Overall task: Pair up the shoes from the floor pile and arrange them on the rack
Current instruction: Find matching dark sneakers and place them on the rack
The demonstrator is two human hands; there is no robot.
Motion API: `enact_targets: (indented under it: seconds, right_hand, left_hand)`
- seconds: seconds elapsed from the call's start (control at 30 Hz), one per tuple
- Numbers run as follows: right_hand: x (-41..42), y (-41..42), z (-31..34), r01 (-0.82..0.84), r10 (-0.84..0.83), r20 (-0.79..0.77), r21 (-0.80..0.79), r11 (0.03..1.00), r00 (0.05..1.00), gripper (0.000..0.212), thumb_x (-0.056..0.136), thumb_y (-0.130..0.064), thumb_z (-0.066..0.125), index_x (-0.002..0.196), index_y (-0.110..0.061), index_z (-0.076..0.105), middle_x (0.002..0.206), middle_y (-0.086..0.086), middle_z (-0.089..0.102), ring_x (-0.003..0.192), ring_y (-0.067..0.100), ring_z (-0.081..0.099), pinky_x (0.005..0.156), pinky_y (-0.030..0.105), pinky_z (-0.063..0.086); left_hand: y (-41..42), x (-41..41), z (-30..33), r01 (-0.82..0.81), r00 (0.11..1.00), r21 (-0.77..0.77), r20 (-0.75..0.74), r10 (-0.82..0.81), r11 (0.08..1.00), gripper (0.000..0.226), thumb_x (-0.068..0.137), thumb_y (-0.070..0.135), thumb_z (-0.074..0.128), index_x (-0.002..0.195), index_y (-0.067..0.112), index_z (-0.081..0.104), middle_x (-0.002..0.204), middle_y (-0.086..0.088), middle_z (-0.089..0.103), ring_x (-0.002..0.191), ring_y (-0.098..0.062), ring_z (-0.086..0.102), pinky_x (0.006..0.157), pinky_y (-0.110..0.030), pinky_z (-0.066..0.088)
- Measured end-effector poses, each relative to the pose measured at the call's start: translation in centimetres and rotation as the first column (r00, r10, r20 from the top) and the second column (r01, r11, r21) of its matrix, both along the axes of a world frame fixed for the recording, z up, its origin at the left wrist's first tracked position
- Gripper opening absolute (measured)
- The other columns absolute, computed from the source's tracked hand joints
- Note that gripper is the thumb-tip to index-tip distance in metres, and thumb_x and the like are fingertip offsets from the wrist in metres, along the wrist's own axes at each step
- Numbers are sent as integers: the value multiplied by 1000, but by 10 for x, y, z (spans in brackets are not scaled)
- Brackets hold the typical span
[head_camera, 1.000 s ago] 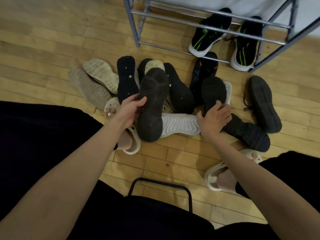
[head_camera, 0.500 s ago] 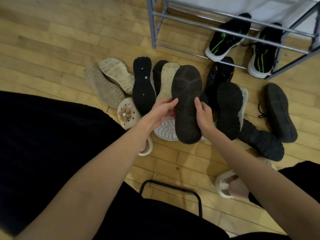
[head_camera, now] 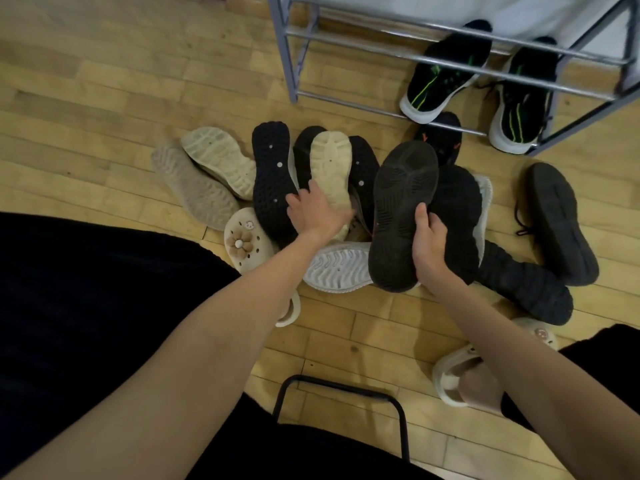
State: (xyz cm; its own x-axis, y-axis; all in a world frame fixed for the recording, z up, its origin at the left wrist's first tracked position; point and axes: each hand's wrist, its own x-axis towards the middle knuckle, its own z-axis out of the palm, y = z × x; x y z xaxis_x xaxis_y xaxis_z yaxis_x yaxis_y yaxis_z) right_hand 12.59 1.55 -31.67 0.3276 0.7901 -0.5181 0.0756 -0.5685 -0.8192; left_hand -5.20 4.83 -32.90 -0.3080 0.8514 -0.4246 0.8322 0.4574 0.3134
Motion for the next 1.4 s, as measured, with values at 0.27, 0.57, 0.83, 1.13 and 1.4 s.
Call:
enact_targets:
  seconds: [0.27, 0.57, 0.83, 1.13, 1.4]
  right_hand:
    - [15, 0, -2, -30, 30, 10, 42, 999, 1000, 33, 101, -39, 38, 113, -15, 58, 106, -7, 59, 104, 13, 55, 90, 25, 42]
    - [56, 12, 7, 98, -117, 159, 127, 987, 980, 38, 105, -30, 26, 105, -8, 57, 95, -2, 57, 91, 10, 55, 84, 29, 44]
    - [67, 14, 15, 154, -167, 135, 103, 983, 977, 36, 105, -31, 26, 101, -12, 56, 100, 1, 61, 87, 6, 55, 80, 25, 42]
    - [31, 19, 3, 26, -31, 60, 75, 997, 998, 35, 104, -31, 29, 98, -14, 59, 93, -5, 59, 86, 0, 56, 74, 16, 43]
    - [13, 41, -5, -54, 48, 58, 103, 993, 997, 36, 104, -28, 31, 97, -9, 60, 89, -3, 59, 83, 2, 55, 73, 15, 44]
  left_hand:
    - [9, 15, -9, -46, 997, 14, -56, 47, 999, 113, 57, 63, 78, 138, 2, 27, 134, -19, 40, 124, -35, 42, 104, -44, 33]
    - [15, 57, 17, 126, 977, 224, 141, -160, 966, 106, 53, 56, 80, 134, 6, 32, 126, -15, 39, 114, -33, 42, 96, -42, 41]
    - [54, 83, 8, 144, 924, 74, 348, -161, 987, 67, 81, 44, 69, 129, 4, 46, 129, -19, 49, 120, -34, 47, 98, -42, 43]
    - [98, -19, -10, 82, 995, 108, 51, -88, 991, 53, 86, 13, 59, 134, 2, 42, 136, -21, 42, 125, -35, 44, 103, -39, 40]
    - [149, -28, -27, 338, 915, -352, -95, -392, 873, 129, 70, 51, 78, 151, 7, -13, 154, -35, -1, 144, -46, 4, 117, -49, 13]
